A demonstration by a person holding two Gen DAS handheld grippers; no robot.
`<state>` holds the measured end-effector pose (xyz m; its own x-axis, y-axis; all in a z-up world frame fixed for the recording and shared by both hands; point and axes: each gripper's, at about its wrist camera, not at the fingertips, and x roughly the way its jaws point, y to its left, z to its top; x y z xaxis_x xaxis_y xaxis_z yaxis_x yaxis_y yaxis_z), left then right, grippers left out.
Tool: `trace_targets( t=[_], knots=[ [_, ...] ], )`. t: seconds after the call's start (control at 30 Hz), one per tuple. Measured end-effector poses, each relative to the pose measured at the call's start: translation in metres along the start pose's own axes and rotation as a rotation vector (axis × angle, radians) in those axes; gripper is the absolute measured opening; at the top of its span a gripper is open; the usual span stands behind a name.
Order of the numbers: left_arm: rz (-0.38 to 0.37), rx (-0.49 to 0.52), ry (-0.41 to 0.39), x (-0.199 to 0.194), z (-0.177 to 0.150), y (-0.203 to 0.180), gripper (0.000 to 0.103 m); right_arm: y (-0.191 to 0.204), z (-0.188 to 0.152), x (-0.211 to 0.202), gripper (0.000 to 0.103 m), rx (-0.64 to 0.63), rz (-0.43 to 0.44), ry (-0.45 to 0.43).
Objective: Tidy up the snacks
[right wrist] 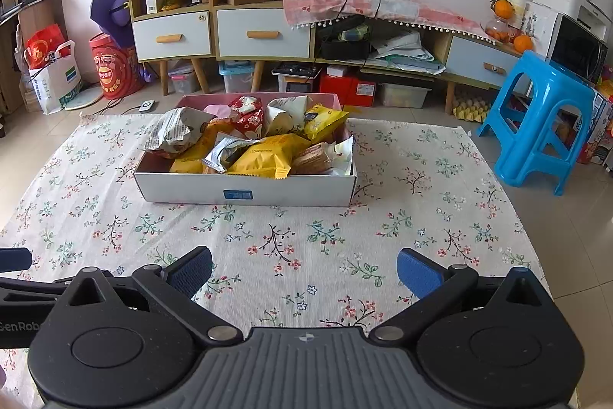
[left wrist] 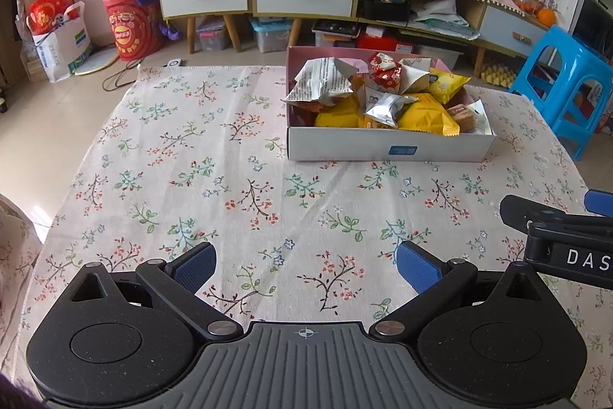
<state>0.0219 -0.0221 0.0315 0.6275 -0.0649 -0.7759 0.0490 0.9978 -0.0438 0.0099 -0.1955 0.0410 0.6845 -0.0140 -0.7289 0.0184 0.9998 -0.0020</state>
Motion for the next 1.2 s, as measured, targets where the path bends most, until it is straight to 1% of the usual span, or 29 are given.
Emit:
trace_targets(
  t=[1.2],
  knots=[
    [0.004, 0.005, 0.010, 0.0009, -0.0024, -0.0013, 0.101, 0.0000, -0.0019, 0.0011, 0.093, -0.002, -0.001, 0.003]
  ],
)
